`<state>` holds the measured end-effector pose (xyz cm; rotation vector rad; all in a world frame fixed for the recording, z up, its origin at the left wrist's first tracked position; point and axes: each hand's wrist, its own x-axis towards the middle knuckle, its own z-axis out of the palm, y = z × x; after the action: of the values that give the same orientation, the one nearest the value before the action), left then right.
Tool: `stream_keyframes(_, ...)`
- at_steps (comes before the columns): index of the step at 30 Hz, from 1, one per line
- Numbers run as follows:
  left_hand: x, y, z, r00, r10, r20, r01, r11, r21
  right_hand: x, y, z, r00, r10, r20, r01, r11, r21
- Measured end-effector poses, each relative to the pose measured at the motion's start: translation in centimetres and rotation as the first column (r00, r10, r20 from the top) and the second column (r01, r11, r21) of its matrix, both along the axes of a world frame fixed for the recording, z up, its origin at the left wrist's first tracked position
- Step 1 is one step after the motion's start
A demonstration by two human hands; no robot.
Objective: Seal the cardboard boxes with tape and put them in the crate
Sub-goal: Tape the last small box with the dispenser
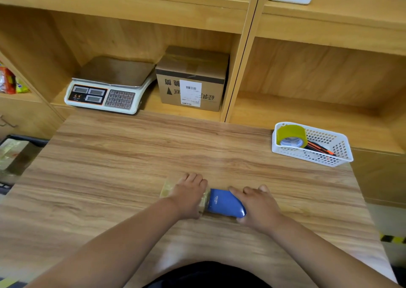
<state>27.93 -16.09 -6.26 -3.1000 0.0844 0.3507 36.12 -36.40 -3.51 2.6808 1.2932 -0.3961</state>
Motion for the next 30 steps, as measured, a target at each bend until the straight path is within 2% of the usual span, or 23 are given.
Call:
stream_keyframes(3,-0.7,1.3,0.3,0.993,0.101,0.058,-0.092,0.985,-0.144,-0.2,-0.3,1.0,1.0,-0.022,0.005,0.022,0.999,0.034)
stream_keyframes(6,-1.8,3.2,1.0,0.978,0.207,0.036,-0.184,0.927,-0.327,-0.5,-0.1,2.4,0.999,-0.03,-0.014,0.031,0.995,0.098)
stream_keyframes(9,-3.1,5.2,1.5,0.965,0.262,-0.001,-0.224,0.826,-0.518,-0.8,0.9,3.9,0.999,-0.018,-0.049,0.025,0.988,0.151)
stream_keyframes(12,-4.8,6.6,1.9,0.941,0.335,-0.051,-0.279,0.681,-0.677,-1.1,2.2,5.5,0.997,0.009,-0.078,0.006,0.981,0.196)
stream_keyframes(17,-6.9,8.1,1.5,0.911,0.399,-0.102,-0.31,0.501,-0.808,-2.5,4.8,6.3,0.994,0.045,-0.099,-0.026,0.983,0.182)
stream_keyframes(19,-7.4,8.7,1.3,0.902,0.409,-0.137,-0.337,0.468,-0.817,-3.2,5.8,6.1,0.995,0.048,-0.084,-0.034,0.987,0.16)
stream_keyframes(25,-8.8,10.5,0.7,0.89,0.386,-0.241,-0.419,0.487,-0.767,-4.8,8.4,5.5,0.996,0.046,-0.075,-0.035,0.99,0.137)
stream_keyframes(27,-8.9,10.5,0.9,0.902,0.386,-0.192,-0.394,0.558,-0.73,-4.9,8.9,5.5,0.997,0.037,-0.066,-0.029,0.991,0.129)
stream_keyframes(30,-8.4,10.0,1.4,0.939,0.337,-0.067,-0.302,0.715,-0.63,-4.8,9.2,5.8,0.998,0.03,-0.059,-0.022,0.993,0.12)
